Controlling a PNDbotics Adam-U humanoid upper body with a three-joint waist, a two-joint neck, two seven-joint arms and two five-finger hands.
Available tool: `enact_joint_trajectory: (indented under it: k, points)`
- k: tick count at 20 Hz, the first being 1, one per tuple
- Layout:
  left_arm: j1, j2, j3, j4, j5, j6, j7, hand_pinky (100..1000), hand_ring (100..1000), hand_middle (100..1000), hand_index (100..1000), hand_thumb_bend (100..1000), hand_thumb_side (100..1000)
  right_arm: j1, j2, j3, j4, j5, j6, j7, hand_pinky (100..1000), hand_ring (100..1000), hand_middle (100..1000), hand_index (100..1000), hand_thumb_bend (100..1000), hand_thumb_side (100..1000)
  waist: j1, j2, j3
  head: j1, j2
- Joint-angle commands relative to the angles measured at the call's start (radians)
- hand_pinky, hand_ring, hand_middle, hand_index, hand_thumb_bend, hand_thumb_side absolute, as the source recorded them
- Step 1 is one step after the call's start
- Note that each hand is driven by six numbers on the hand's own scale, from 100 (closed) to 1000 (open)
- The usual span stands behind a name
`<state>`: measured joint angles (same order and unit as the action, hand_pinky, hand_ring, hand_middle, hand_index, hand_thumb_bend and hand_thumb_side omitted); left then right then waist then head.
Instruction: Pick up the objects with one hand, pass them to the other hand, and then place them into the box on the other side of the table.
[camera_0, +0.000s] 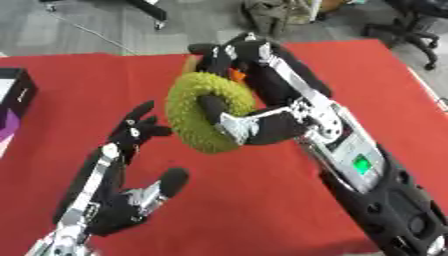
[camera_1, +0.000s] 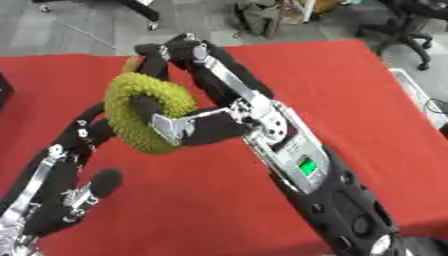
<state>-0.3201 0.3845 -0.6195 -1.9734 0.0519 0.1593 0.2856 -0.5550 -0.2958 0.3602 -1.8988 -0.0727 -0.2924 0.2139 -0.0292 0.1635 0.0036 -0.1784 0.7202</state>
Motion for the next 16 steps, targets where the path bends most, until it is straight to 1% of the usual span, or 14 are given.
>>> enact_joint_trajectory:
  k: [1,7,16]
  points:
    - [-0.009,0.006,0.014,0.002,-0.011,-0.004,0.021,1000,986,1000,739,675,601,-0.013,-0.015,-0.011,-0.027,-0.008,0.004,-0.002,919,602,253,420,100,138,0.001,-0.010,-0.001,-0.003,0.005]
    - [-0.043,-0.015,-0.002,0.010,0.022,-0.009,0.045,1000,988,1000,739,664,611,-0.012,-0.012,-0.003,-0.025,-0.012,0.004,0.010,922,603,253,421,100,141,0.000,-0.011,-0.001,-0.003,0.006]
    - [-0.104,-0.051,-0.028,-0.006,0.071,0.005,0.044,1000,991,1000,740,662,621,-0.009,-0.006,0.004,-0.008,-0.019,-0.006,0.033,926,604,251,421,100,145,-0.002,-0.011,-0.003,-0.004,0.010]
